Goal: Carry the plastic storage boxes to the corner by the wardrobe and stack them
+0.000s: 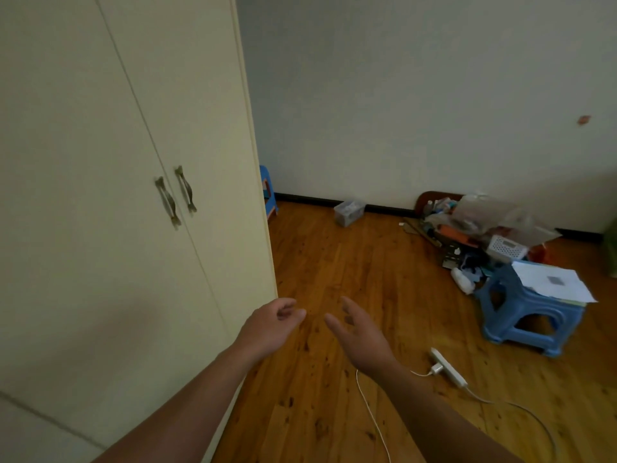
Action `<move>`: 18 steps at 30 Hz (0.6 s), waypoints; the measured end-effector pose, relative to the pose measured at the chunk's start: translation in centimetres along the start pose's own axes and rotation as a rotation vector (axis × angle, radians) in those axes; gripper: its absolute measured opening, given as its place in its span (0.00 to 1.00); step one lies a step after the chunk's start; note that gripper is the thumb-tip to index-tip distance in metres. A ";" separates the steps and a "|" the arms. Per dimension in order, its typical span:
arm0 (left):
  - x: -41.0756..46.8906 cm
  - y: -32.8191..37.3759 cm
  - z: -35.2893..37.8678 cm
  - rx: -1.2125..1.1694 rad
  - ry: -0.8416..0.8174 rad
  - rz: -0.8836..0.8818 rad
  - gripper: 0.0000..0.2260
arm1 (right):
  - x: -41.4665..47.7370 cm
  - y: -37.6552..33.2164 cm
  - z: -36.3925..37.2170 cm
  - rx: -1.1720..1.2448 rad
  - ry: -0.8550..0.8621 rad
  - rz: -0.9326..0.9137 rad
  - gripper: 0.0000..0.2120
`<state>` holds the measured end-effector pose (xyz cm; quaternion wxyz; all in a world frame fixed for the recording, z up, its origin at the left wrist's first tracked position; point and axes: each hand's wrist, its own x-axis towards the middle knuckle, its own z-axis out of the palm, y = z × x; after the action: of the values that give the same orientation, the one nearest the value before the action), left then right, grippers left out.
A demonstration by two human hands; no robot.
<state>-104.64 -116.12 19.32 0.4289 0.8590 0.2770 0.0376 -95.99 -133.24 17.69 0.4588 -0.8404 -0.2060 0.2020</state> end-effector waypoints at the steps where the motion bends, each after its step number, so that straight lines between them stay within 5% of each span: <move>1: 1.4 0.1 -0.6 -0.003 -0.009 0.010 0.23 | 1.2 -0.7 0.0 0.009 0.004 -0.007 0.35; 18: 19.5 3.4 -3.3 -0.018 -0.117 0.094 0.22 | 17.7 -2.8 -2.6 -0.031 0.119 0.006 0.36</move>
<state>-87.66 -105.45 20.65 0.4498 0.8679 0.2106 0.0102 -80.31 -124.23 18.70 0.4566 -0.8585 -0.1792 0.1500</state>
